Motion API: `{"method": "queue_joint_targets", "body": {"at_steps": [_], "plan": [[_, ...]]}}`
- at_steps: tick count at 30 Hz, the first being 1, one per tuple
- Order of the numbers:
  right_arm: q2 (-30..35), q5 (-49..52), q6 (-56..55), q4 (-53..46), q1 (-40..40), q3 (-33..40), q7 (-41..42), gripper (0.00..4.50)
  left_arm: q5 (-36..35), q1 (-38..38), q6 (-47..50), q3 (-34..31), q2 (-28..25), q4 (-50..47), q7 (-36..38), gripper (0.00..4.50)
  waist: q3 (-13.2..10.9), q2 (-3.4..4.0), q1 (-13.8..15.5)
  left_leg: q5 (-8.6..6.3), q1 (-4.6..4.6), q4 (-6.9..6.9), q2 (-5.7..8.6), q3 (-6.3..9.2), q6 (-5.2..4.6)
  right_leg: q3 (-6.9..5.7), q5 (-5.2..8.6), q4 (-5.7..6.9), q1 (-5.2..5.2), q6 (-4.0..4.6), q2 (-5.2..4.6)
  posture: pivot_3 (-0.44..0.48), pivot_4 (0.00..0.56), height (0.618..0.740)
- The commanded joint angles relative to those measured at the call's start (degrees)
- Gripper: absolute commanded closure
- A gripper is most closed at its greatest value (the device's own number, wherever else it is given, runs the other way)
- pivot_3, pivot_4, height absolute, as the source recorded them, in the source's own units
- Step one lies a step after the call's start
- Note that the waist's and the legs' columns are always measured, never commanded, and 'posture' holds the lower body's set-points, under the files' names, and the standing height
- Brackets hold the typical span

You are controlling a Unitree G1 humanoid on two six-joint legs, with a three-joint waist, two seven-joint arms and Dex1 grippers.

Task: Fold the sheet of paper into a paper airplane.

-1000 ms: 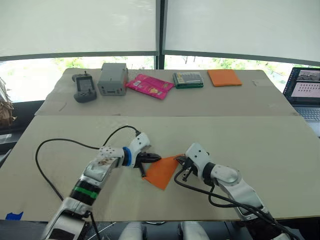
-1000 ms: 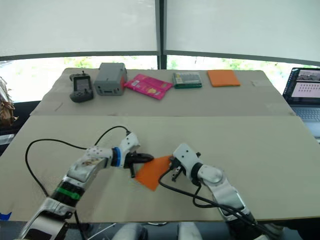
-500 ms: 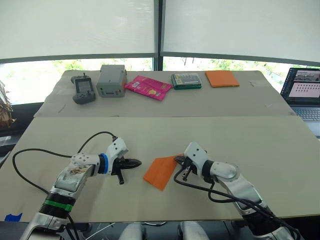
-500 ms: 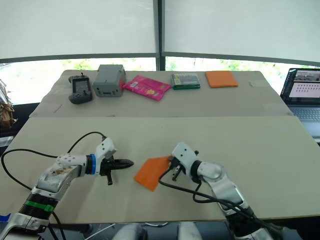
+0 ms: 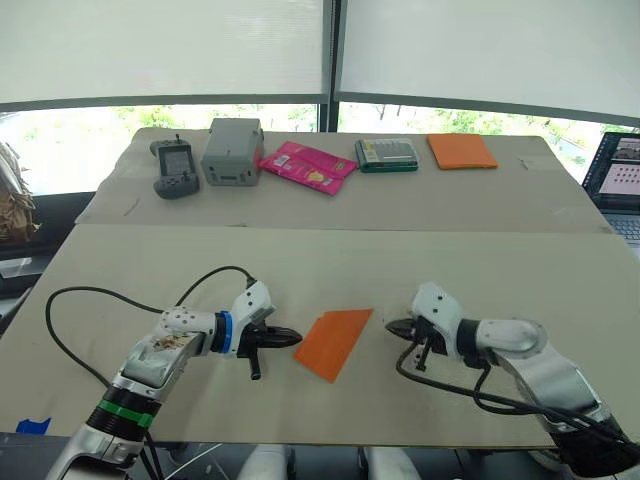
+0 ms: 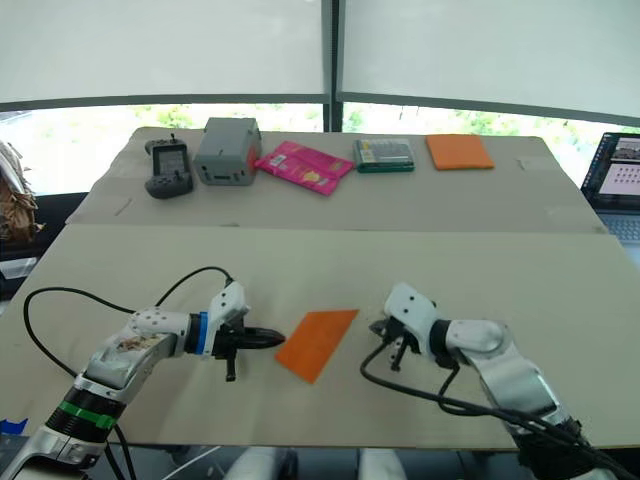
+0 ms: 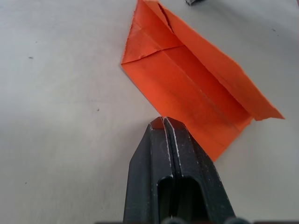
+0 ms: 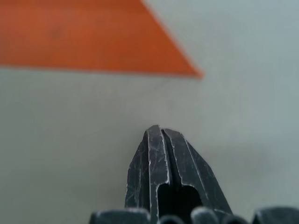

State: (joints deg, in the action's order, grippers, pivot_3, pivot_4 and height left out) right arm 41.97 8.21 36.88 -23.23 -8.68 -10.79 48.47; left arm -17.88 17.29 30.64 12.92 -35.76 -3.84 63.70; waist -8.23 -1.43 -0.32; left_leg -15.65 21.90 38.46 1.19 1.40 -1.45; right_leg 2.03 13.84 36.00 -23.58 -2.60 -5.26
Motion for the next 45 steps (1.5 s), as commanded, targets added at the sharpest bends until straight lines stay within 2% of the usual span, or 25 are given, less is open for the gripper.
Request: {"method": "queue_joint_targets", "body": {"at_steps": [1,4,11,14,19,22,25,30,32,34,36,40,45], "plan": [[0.01,-0.82,1.97,-0.2,-0.14,-1.75,-0.97,4.5,0.48,-0.62,0.79,2.01,0.15,-1.02,0.26,4.48,-0.01,-0.01,-0.06,0.0,-0.06,0.06,-0.01,0.0,0.0,-0.01,0.0,0.0,0.09,0.0,0.02,0.0,0.15,0.74],[-0.2,-0.16,2.25,-0.2,-0.99,-1.36,-1.01,4.5,-0.56,0.23,2.32,-0.15,0.23,-0.22,-1.33,4.48,-0.01,-0.02,-0.18,-0.01,-0.29,0.21,-0.04,0.01,-0.01,-0.04,0.0,0.0,0.38,-0.01,0.03,0.0,0.15,0.74],[-0.29,2.36,2.0,-1.15,-2.16,0.25,-0.04,4.5,-6.14,2.62,7.85,-5.05,-1.38,-0.36,0.55,4.48,-0.1,-0.05,-0.37,-0.01,-0.21,0.29,-0.05,0.04,-0.01,-0.07,-0.02,0.07,0.31,-0.04,0.08,0.0,0.15,0.74],[-0.44,3.29,2.47,-1.72,-2.75,0.75,-0.3,4.5,-9.12,3.4,11.04,-6.3,-1.54,-2.0,1.5,3.67,-0.18,-0.04,-0.38,-0.01,-0.16,0.31,-0.03,0.04,-0.01,-0.07,-0.02,0.07,0.29,-0.04,0.06,0.0,0.15,0.74],[-0.48,2.63,2.52,-1.39,-3.26,0.23,-1.2,4.5,-16.57,6.46,19.86,-9.14,0.57,-4.59,-0.36,1.96,-0.43,-0.08,-0.28,-0.01,-0.07,0.38,-0.03,0.05,-0.01,-0.08,-0.03,0.09,0.23,-0.06,0.04,0.0,0.15,0.74],[-0.59,2.28,2.57,-1.19,-3.02,0.22,-2.12,4.5,-19.89,9.16,25.69,-10.32,2.66,-4.72,-3.49,0.98,-0.45,-0.08,-0.22,-0.01,-0.01,0.44,-0.01,0.1,-0.01,-0.12,-0.04,0.13,0.21,-0.07,0.04,0.0,0.15,0.74],[-0.7,1.73,2.54,-0.99,-2.81,0.26,-3.19,4.5,-19.11,12.25,29.47,-10.64,5.21,-2.08,-9.4,0.02,-0.45,-0.09,-0.3,-0.01,-0.01,0.45,0.01,0.1,-0.01,-0.11,-0.05,0.12,0.21,-0.08,0.04,0.0,0.15,0.74],[-0.81,0.95,2.23,-1.24,-2.09,0.58,-5.48,4.5,-22.95,20.29,41.89,-17.61,12.39,4.49,-19.95,0.02,-0.53,-0.21,-0.28,0.0,0.0,0.49,0.04,0.11,-0.01,-0.12,-0.05,0.19,0.2,-0.09,0.05,0.0,0.15,0.74],[-1.23,0.81,0.69,-1.63,-1.63,0.97,-6.32,4.5,-24.36,24.54,50.19,-18.31,12.58,8.21,-20.87,0.02,-0.56,-0.27,-0.31,0.0,0.0,0.5,0.08,0.13,-0.01,-0.12,-0.06,0.2,0.19,-0.1,0.05,0.0,0.15,0.74],[-0.8,5.14,-0.76,-5.06,0.38,2.61,-2.64,4.5,-27.28,29.4,58.59,-15.98,10.59,12.63,-16.82,0.02,-0.57,-0.27,-0.4,0.0,0.0,0.5,0.15,0.13,-0.01,-0.12,-0.06,0.22,0.18,-0.1,0.05,0.0,0.15,0.74],[0.16,8.75,-1.72,-7.65,2.22,4.89,0.59,4.5,-27.37,32.36,60.18,-12.31,8.78,15.24,-14.42,0.02,-0.57,-0.27,-0.44,0.0,0.07,0.48,0.26,0.14,-0.01,-0.12,-0.06,0.22,0.08,-0.11,0.06,0.0,0.15,0.74],[1.41,14.61,-1.18,-10.93,4.46,8.95,4.16,4.5,-24.44,35.75,57.38,-3.86,6.57,19.07,-10.87,0.02,-0.58,-0.27,-0.55,0.01,0.1,0.48,0.22,0.14,0.0,-0.08,-0.06,0.19,0.05,-0.12,0.02,0.0,0.15,0.74],[2.71,15.83,-1.41,-12.84,5.6,9.89,4.56,4.5,-21.01,38.23,52.18,6.53,5.8,21.87,-4.87,0.02,-0.58,-0.27,-0.36,0.04,0.07,0.48,0.21,0.13,0.05,-0.05,-0.07,0.24,0.05,-0.12,0.03,0.0,0.15,0.74]]}}
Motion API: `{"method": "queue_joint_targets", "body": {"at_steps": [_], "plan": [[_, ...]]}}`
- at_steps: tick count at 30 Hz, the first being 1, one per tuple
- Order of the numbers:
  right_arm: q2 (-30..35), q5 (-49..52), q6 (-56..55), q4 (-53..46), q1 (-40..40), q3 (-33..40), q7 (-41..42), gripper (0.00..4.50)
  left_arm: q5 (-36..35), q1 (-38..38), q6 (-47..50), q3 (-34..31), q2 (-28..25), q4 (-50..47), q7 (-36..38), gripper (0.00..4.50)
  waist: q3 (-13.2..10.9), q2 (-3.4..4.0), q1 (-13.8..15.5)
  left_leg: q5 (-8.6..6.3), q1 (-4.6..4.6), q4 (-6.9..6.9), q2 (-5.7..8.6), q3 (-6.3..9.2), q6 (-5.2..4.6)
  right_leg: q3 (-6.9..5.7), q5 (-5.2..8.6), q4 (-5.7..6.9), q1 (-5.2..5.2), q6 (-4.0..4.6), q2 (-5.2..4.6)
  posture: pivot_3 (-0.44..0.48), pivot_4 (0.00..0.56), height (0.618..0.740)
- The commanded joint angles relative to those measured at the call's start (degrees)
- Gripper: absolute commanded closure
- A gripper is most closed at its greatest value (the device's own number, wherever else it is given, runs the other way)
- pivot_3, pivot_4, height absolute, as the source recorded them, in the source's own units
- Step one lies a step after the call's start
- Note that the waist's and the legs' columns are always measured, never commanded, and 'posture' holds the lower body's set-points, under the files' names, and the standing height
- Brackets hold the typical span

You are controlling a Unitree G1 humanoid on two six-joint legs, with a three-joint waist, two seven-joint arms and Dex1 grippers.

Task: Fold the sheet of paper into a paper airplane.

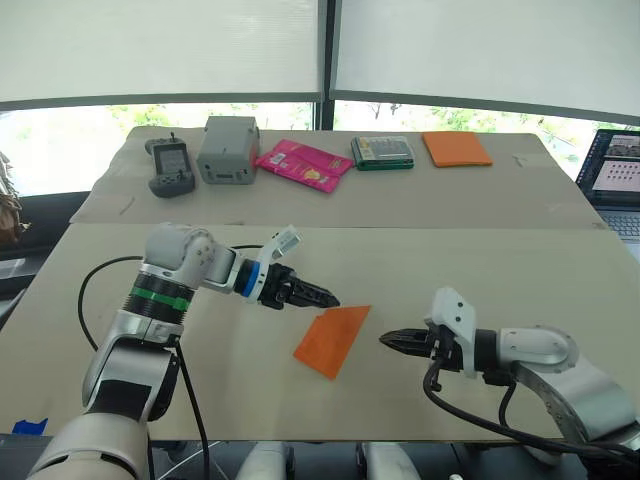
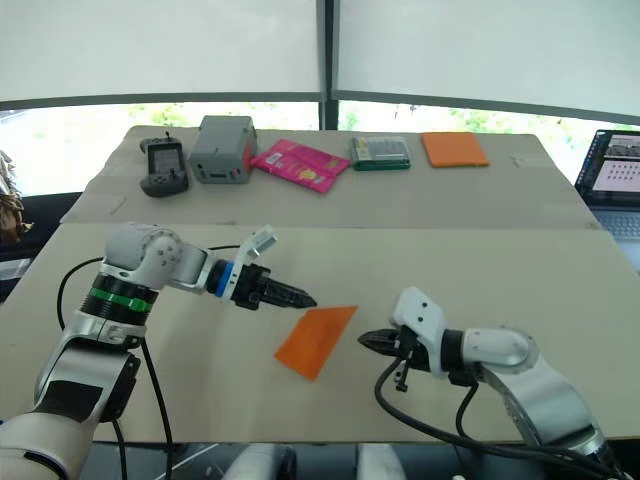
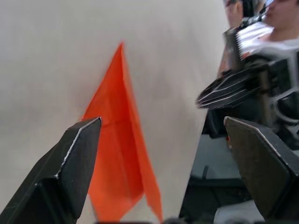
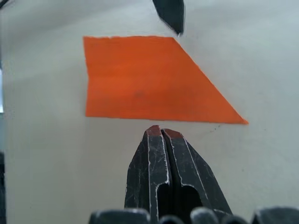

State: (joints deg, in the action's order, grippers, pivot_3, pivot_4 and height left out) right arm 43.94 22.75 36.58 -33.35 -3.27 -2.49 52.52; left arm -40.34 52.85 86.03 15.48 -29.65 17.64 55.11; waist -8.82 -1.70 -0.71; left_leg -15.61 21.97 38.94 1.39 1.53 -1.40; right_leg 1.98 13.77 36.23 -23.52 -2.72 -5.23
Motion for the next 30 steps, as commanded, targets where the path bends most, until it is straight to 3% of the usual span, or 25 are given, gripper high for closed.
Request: {"method": "queue_joint_targets", "body": {"at_steps": [1,6,7,11,15,19,25,30], "plan": [[0.72,1.21,-1.19,-2.86,0.3,1.6,0.01,4.5,2.08,3.04,-4.1,5.49,0.12,1.05,4.61,0.02,0.0,0.0,0.05,0.0,0.01,0.0,0.0,0.0,0.0,-0.01,0.0,0.0,0.0,0.0,0.0,0.0,0.15,0.74],[0.67,1.17,-1.3,-3.36,0.97,1.74,-1.25,4.5,3.84,4.65,-5.97,8.1,1.85,3.81,6.95,0.02,-0.01,-0.01,0.09,0.0,0.15,0.04,0.02,0.0,-0.01,0.0,0.0,-0.03,-0.08,-0.01,-0.03,0.0,0.15,0.74],[0.67,1.19,-1.47,-3.49,1.19,1.92,-1.38,4.5,4.07,4.77,-6.04,8.39,2.04,4.08,7.34,0.58,0.0,-0.01,0.08,0.0,0.21,0.06,0.03,-0.01,-0.01,0.01,0.0,-0.02,-0.15,-0.01,-0.03,0.0,0.15,0.74],[0.84,2.77,-2.32,-3.44,1.33,3.63,-0.47,4.5,5.91,3.68,-6.62,12.19,1.04,2.11,8.87,1.82,-0.01,-0.01,-0.05,0.02,0.51,0.11,0.04,-0.07,0.0,0.1,-0.01,0.2,-0.59,-0.01,-0.01,0.0,0.15,0.74],[0.86,3.56,-3.4,-2.37,0.57,4.79,0.64,4.5,6.94,3.14,-6.11,11.4,2.38,2.95,7.34,3.22,-0.02,-0.03,0.04,0.03,0.49,0.21,0.05,-0.08,0.01,0.17,0.0,0.48,-0.65,-0.01,0.0,0.0,0.15,0.74],[1.37,4.16,-3.81,-1.45,-0.32,5.67,1.4,4.5,6.75,2.41,-3.14,4.38,3.65,5.93,2.8,4.47,-0.02,-0.04,0.03,0.04,0.48,0.31,0.04,-0.09,0.0,0.17,0.0,0.53,-0.62,-0.01,-0.01,0.0,0.15,0.74],[1.63,4.22,-5.51,0.71,-1.77,7.25,1.83,4.5,1.85,0.92,6.47,-16.7,5.45,11.05,-10.12,4.47,-0.03,-0.04,-0.12,0.04,0.45,0.31,0.02,-0.08,0.0,0.16,0.0,0.63,-0.67,-0.01,0.03,0.0,0.15,0.74],[2.1,4.15,-6.57,3.0,-4.8,6.99,3.17,4.5,-6.99,-2.01,6.47,-35.08,11.19,10.94,-31.23,4.47,-0.03,-0.05,0.32,0.05,0.44,0.38,0.04,-0.06,0.02,0.17,0.0,0.7,-0.65,-0.02,-0.11,0.0,0.15,0.74]]}}
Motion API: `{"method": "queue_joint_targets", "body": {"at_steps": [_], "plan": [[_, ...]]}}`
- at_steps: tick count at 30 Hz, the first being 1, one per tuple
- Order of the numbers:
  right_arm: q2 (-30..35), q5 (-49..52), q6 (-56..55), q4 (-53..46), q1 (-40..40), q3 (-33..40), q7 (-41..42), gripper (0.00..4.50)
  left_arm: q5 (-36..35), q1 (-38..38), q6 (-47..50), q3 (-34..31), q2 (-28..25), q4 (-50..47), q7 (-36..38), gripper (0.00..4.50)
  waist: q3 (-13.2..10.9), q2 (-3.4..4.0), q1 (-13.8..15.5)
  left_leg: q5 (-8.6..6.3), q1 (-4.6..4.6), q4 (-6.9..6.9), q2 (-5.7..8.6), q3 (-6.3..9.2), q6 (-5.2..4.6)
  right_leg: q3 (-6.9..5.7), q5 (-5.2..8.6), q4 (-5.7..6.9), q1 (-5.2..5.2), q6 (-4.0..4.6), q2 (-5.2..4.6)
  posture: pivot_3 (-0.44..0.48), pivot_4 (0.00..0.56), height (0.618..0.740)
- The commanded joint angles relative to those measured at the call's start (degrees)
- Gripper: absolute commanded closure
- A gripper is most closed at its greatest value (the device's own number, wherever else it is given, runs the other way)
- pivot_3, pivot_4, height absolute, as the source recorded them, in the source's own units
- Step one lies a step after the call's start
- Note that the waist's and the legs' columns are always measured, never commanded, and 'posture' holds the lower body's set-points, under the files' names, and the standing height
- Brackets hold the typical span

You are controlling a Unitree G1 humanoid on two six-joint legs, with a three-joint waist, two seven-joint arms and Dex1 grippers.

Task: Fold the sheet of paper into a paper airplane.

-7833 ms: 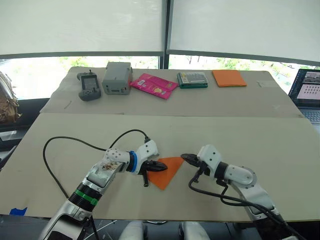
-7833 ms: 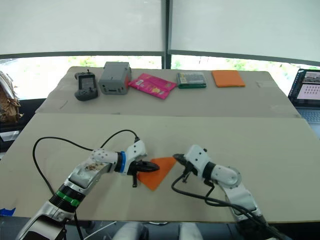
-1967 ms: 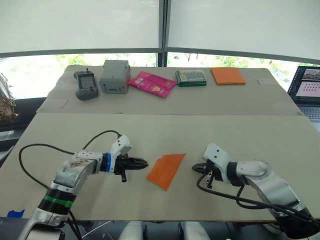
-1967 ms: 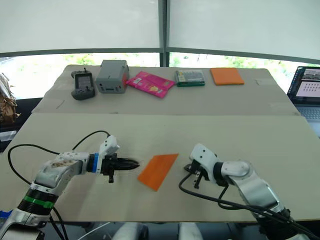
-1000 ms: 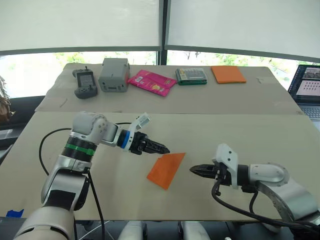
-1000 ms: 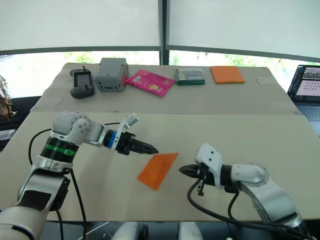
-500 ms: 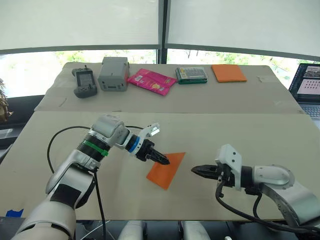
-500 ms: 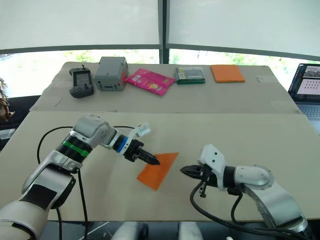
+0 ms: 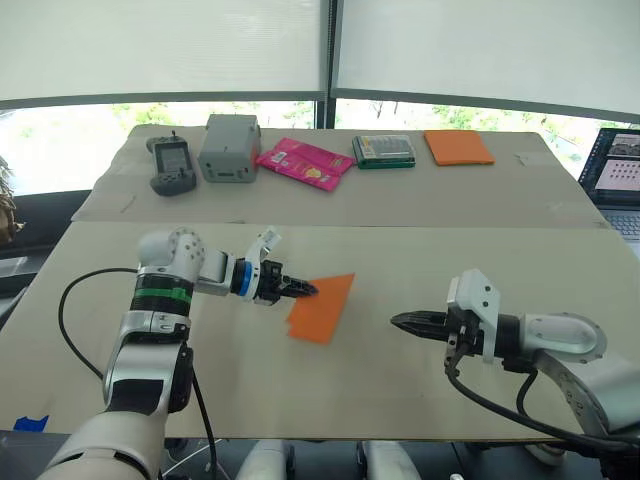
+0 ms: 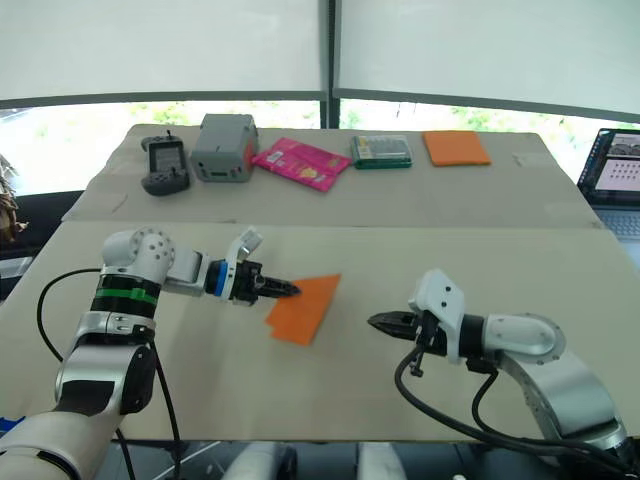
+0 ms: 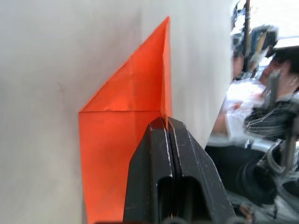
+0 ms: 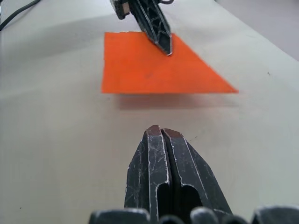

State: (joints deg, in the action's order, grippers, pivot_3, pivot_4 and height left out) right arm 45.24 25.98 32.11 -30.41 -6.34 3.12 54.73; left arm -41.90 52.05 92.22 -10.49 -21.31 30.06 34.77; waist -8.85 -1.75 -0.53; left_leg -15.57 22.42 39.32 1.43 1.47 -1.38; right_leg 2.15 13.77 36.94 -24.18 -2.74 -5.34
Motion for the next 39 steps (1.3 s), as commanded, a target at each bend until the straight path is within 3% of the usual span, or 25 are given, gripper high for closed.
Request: {"method": "queue_joint_targets", "body": {"at_steps": [1,7,12,16,19,22,25,26,28,31,33,39], "plan": [[0.91,0.8,-2.35,0.69,-2.51,1.14,1.32,4.5,-7.28,-2.24,0.28,-12.69,4.53,-2.4,-15.99,4.47,0.0,0.0,0.27,0.0,0.0,0.0,0.01,0.0,0.0,0.01,0.0,0.02,0.0,0.0,-0.02,0.0,0.15,0.74],[1.29,-0.56,-4.17,4.38,-6.13,-0.41,2.85,4.5,-19.49,-7.4,0.28,-28.7,18.05,-13.01,-44.52,4.47,-0.07,-0.13,1.09,0.04,0.02,0.0,0.04,0.01,0.13,0.09,-0.02,0.08,-0.08,-0.01,-0.12,0.0,0.15,0.74],[1.28,-1.51,-4.82,6.06,-8.47,-1.62,3.56,4.5,-22.35,-6.33,0.18,-41.7,33.17,-21.08,-64.72,4.47,-0.13,-0.23,1.12,0.05,0.03,0.0,0.14,0.01,0.18,0.12,-0.05,0.06,-0.05,-0.06,-0.2,0.0,0.15,0.74],[1.18,-2.28,-4.89,5.58,-8.98,-2.84,2.9,4.5,-29.55,-7.79,-0.97,-43.89,39.28,-24.45,-75.47,3.3,-0.13,-0.24,0.87,0.05,-0.01,-0.05,-0.01,-0.01,0.32,0.18,-0.06,0.1,-0.11,-0.05,0.01,0.0,0.15,0.74],[1.09,-3.24,-4.41,5.21,-9.04,-3.76,2.21,4.5,-36.27,-9.78,-2.27,-41.52,39.11,-25.11,-81.61,2.3,-0.14,-0.25,1.35,0.07,-0.01,-0.03,0.08,0.0,0.34,0.17,-0.06,0.1,-0.08,-0.04,-0.06,0.0,0.15,0.74],[-0.37,-2.69,-2.1,4.47,-9.44,-4.51,-0.1,4.5,-46.87,-11.74,-4.64,-36.55,33.26,-23.15,-86.66,1.29,-0.14,-0.25,1.64,0.08,-0.01,-0.01,0.19,0.01,0.34,0.16,-0.07,0.09,-0.07,-0.05,-0.16,0.0,0.15,0.74],[-2.54,-3.66,-1.15,4.23,-10.44,-5.95,-2.83,4.5,-61.32,-15.11,-8.01,-26.96,22.0,-21.31,-88.14,0.25,-0.13,-0.24,1.4,0.12,-0.02,-0.02,0.19,0.01,0.41,0.2,-0.07,0.1,-0.08,-0.06,-0.18,0.0,0.15,0.74],[-3.6,-3.99,-0.5,4.04,-10.91,-6.58,-4.16,4.5,-65.3,-16.07,-8.82,-24.28,16.9,-20.67,-87.0,0.03,-0.14,-0.25,0.98,0.22,-0.03,-0.02,0.18,0.02,0.59,0.21,-0.07,0.14,-0.11,-0.06,-0.17,0.0,0.15,0.74],[-6.19,-3.42,1.74,3.34,-11.83,-7.58,-7.07,3.88,-70.09,-17.32,-9.85,-20.29,7.53,-19.47,-83.53,0.0,-0.16,-0.28,0.16,0.25,-0.02,-0.05,0.04,0.01,0.66,0.26,-0.11,0.2,-0.22,0.01,0.04,0.0,0.15,0.74],[-10.07,-2.47,6.01,1.18,-12.71,-10.06,-10.47,2.93,-66.54,-17.19,-6.92,-16.47,-6.91,-18.25,-73.52,0.0,-0.14,-0.25,-0.5,0.31,-0.16,-0.3,-0.1,0.04,0.75,0.22,-0.2,0.22,-0.28,0.26,0.3,0.0,0.15,0.74],[-13.3,-4.1,8.41,0.68,-13.23,-13.5,-13.92,2.21,-59.57,-16.93,-5.24,-15.35,-15.68,-19.16,-63.71,0.0,-0.14,-0.23,-0.38,0.34,-0.35,-0.45,0.01,0.08,0.76,0.2,-0.17,0.23,-0.2,0.34,0.33,0.0,0.15,0.74],[-24.09,-8.63,13.03,3.32,-16.22,-19.25,-24.98,0.14,-36.76,-26.86,-14.01,-5.47,-29.26,-37.39,-28.88,0.0,-0.15,-0.18,0.04,0.59,-0.35,-0.49,0.17,0.05,1.18,0.11,-0.15,0.09,-0.14,0.35,0.21,0.0,0.15,0.74]]}}
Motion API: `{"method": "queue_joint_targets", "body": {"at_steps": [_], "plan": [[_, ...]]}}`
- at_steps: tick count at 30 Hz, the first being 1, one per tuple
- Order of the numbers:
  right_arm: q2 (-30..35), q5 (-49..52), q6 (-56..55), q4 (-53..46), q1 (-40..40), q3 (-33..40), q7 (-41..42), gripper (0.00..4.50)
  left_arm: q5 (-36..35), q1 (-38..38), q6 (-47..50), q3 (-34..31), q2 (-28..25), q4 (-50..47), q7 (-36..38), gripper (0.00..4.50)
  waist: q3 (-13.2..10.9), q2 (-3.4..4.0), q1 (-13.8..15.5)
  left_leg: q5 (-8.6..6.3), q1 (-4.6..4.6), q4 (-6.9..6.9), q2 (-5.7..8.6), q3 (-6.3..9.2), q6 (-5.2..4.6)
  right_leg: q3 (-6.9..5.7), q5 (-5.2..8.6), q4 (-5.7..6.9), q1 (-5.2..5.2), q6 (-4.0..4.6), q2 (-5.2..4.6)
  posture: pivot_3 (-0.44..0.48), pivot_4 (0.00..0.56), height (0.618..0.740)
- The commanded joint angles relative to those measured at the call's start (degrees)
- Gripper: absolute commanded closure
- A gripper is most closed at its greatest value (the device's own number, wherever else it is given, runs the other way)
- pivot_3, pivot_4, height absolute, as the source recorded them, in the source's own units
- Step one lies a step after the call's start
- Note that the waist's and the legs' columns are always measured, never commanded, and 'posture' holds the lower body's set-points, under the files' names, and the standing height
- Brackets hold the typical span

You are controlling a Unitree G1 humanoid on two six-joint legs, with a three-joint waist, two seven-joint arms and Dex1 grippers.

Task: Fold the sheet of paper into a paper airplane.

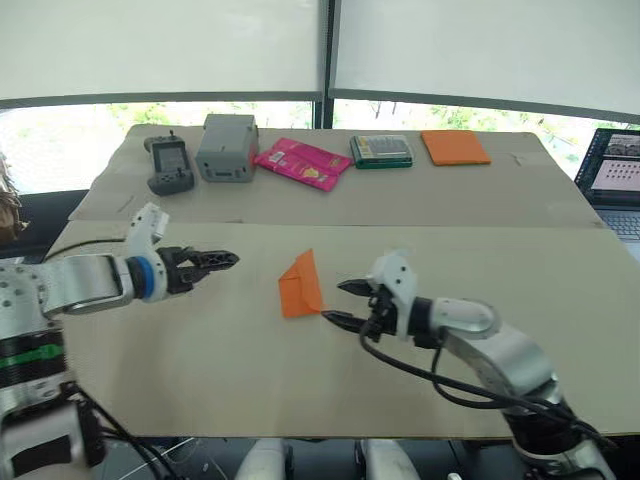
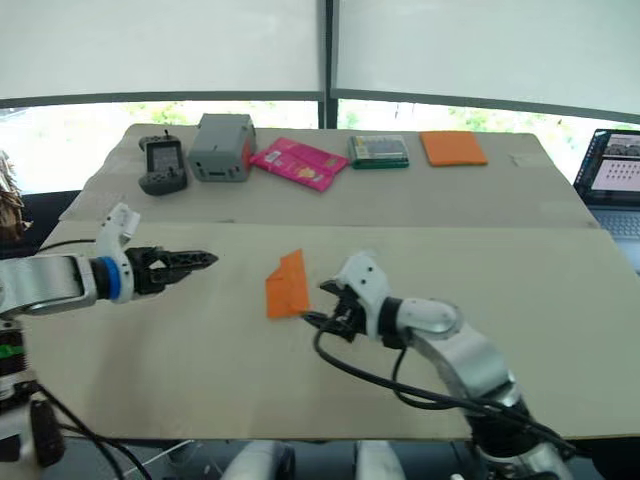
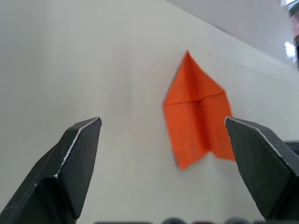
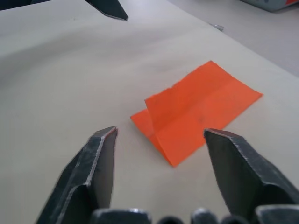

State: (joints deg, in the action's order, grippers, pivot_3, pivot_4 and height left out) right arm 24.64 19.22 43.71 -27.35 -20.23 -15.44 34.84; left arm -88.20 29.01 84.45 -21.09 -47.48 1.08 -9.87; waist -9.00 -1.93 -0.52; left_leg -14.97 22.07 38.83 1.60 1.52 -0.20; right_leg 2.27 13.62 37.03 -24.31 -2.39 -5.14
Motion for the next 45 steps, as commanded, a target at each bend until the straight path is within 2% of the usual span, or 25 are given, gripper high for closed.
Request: {"method": "queue_joint_targets", "body": {"at_steps": [1,3,6,7,13,17,20,24,26,31,35,38,41,43,45], "plan": [[-5.23,-3.35,1.74,1.16,-3.22,-1.98,-6.96,0.06,14.54,-6.39,-10.52,7.62,-4.99,-11.77,21.06,0.0,0.0,0.0,-0.12,0.01,0.02,-0.01,0.0,-0.01,0.0,0.01,0.0,-0.05,-0.01,0.0,-0.01,0.0,0.15,0.74],[-9.11,-4.83,2.85,3.05,-4.43,-2.66,-10.56,0.06,20.95,-10.08,-16.49,10.52,-6.7,-14.93,28.98,0.0,-0.01,0.02,-0.2,0.02,0.02,-0.03,-0.03,-0.06,0.01,0.03,0.0,-0.06,-0.03,0.01,0.01,0.0,0.15,0.74],[-13.05,-6.01,3.89,4.74,-5.5,-3.73,-13.25,0.06,19.91,-11.96,-14.58,10.76,-7.3,-14.37,36.42,0.0,-0.02,0.02,-0.21,-0.02,0.05,-0.11,-0.23,-0.02,-0.06,-0.03,0.03,-0.05,-0.08,0.1,0.1,0.0,0.15,0.74],[-13.72,-6.69,3.73,5.55,-5.56,-4.18,-13.85,0.06,20.82,-12.37,-14.85,10.98,-7.55,-14.5,38.27,0.0,-0.02,0.02,-0.24,-0.19,0.07,-0.12,-0.28,-0.01,-0.36,-0.04,0.03,-0.02,-0.13,0.11,0.11,0.0,0.15,0.74],[-15.9,-8.55,3.12,9.07,-5.93,-5.56,-14.74,0.06,26.25,-12.7,-16.62,11.8,-6.91,-14.56,43.46,0.0,-0.03,0.03,-0.42,-0.25,0.07,-0.11,-0.29,0.0,-0.46,-0.04,0.03,-0.01,-0.13,0.1,0.11,0.0,0.15,0.74],[-16.24,-9.47,2.89,10.53,-6.61,-4.81,-15.23,1.21,28.75,-12.46,-17.3,11.94,-6.32,-14.41,45.3,0.0,-0.03,0.04,-0.65,-0.26,0.07,-0.11,-0.35,0.0,-0.47,-0.04,0.03,0.01,-0.14,0.1,0.16,0.0,0.15,0.74],[-14.79,-10.45,2.26,12.1,-7.56,-4.71,-14.34,2.33,29.59,-11.87,-16.36,11.64,-5.66,-13.25,46.02,0.0,-0.03,0.04,-0.74,-0.26,0.06,-0.11,-0.36,0.0,-0.49,-0.04,0.03,0.02,-0.15,0.1,0.17,0.0,0.15,0.74],[-11.66,-11.11,-1.48,15.7,-10.24,-4.65,-10.63,3.71,30.82,-9.91,-15.56,10.46,-5.67,-9.06,47.47,0.0,-0.04,0.04,-0.72,-0.26,0.07,-0.09,-0.35,0.0,-0.5,-0.05,0.03,0.01,-0.14,0.1,0.17,0.0,0.15,0.74],[-7.99,-12.25,-4.87,16.94,-11.86,-5.54,-6.82,4.42,30.04,-8.42,-14.56,9.51,-5.12,-7.99,47.43,0.0,-0.04,0.04,-0.7,-0.27,0.06,-0.09,-0.34,-0.01,-0.5,-0.05,0.03,0.01,-0.13,0.1,0.17,0.0,0.15,0.74],[4.97,-15.53,-22.32,20.6,-16.65,-7.43,8.97,4.48,31.21,-7.71,-15.29,10.16,-3.7,-8.3,48.63,0.0,-0.07,0.06,-0.71,-0.33,0.08,-0.06,-0.31,-0.04,-0.6,-0.06,0.03,-0.04,-0.1,0.08,0.12,0.0,0.15,0.74],[11.28,-15.29,-39.68,24.87,-18.7,-8.2,23.02,4.48,35.87,-9.49,-20.47,12.76,-4.02,-13.09,51.07,0.0,-0.08,0.05,-0.97,-0.35,0.08,-0.08,-0.38,-0.05,-0.64,-0.07,0.03,-0.12,-0.07,0.08,0.19,0.0,0.15,0.74],[12.43,-13.7,-52.68,29.18,-19.66,-7.86,31.27,4.48,39.4,-11.99,-28.09,13.6,-4.03,-16.54,56.45,0.0,-0.08,0.04,-1.43,-0.36,0.08,-0.1,-0.45,-0.08,-0.63,-0.04,0.03,-0.19,-0.04,0.08,0.2,0.0,0.15,0.74],[12.26,-15.29,-64.02,34.45,-20.51,-8.13,35.21,4.48,41.52,-13.24,-34.06,12.84,-2.49,-17.16,58.98,0.0,-0.08,0.04,-1.62,-0.36,0.11,-0.09,-0.48,-0.08,-0.63,-0.03,0.03,-0.21,-0.05,0.09,0.18,0.0,0.15,0.74],[12.29,-18.91,-74.81,41.1,-21.74,-8.72,35.28,4.48,39.8,-13.26,-34.93,10.97,-1.05,-16.42,60.37,0.0,-0.08,0.04,-1.6,-0.36,0.1,-0.08,-0.46,-0.08,-0.63,-0.04,0.03,-0.19,-0.04,0.09,0.12,0.0,0.15,0.74],[11.81,-21.03,-80.74,46.29,-23.02,-8.84,34.78,4.48,36.76,-11.79,-31.71,10.24,-0.23,-14.33,61.19,0.0,-0.09,0.04,-1.61,-0.36,0.07,-0.06,-0.45,-0.08,-0.64,-0.04,0.03,-0.19,-0.01,0.09,0.1,0.0,0.15,0.74]]}}
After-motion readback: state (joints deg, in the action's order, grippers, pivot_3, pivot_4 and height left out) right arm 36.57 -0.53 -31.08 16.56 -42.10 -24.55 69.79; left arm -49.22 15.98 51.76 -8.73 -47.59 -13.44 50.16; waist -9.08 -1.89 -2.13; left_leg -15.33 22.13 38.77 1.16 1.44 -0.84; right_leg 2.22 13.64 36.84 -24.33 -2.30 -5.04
